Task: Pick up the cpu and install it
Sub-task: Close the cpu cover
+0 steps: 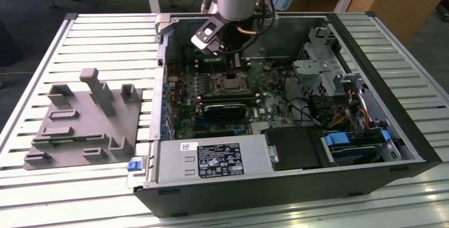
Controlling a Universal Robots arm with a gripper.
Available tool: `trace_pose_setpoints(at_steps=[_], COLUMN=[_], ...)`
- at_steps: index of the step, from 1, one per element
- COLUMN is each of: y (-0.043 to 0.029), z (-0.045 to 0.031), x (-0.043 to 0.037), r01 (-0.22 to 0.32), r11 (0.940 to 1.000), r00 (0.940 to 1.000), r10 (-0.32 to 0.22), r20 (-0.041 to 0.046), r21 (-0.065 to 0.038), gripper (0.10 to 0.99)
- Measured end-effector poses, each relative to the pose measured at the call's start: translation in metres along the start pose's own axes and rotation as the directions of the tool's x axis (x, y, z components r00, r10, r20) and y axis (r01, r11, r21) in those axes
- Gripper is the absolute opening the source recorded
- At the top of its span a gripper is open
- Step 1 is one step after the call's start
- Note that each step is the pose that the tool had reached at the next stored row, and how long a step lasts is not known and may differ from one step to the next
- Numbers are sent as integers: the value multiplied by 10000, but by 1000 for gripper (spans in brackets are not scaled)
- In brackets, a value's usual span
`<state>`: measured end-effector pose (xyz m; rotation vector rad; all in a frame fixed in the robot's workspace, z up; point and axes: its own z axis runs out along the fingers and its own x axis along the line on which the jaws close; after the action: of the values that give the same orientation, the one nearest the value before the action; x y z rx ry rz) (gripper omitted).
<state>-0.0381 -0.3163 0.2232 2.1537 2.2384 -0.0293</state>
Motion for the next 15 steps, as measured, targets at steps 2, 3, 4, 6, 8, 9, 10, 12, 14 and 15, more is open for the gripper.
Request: trace_pose_setpoints(at_steps=[2,3,4,6,8,9,10,12,14,15], y=[-23,-37,-50,-72,-86,-93,-99,-108,-118,-126], z=[19,28,37,55,70,78,87,107,123,130], x=[2,3,3,5,7,10,14,26,38,42], r01=[0,1,0,0,0,1,0,0,0,0], r11=[10000,10000,10000,10000,10000,10000,10000,10000,10000,10000], r00=[10000,10000,10000,10000,10000,10000,10000,10000,10000,10000], r10=[0,-1,0,0,0,-1,0,0,0,0], r20=[1,0,0,0,0,0,0,0,0,0], r21=[0,0,0,0,0,0,0,0,0,0], gripper=[106,106,106,106,106,106,106,106,106,106])
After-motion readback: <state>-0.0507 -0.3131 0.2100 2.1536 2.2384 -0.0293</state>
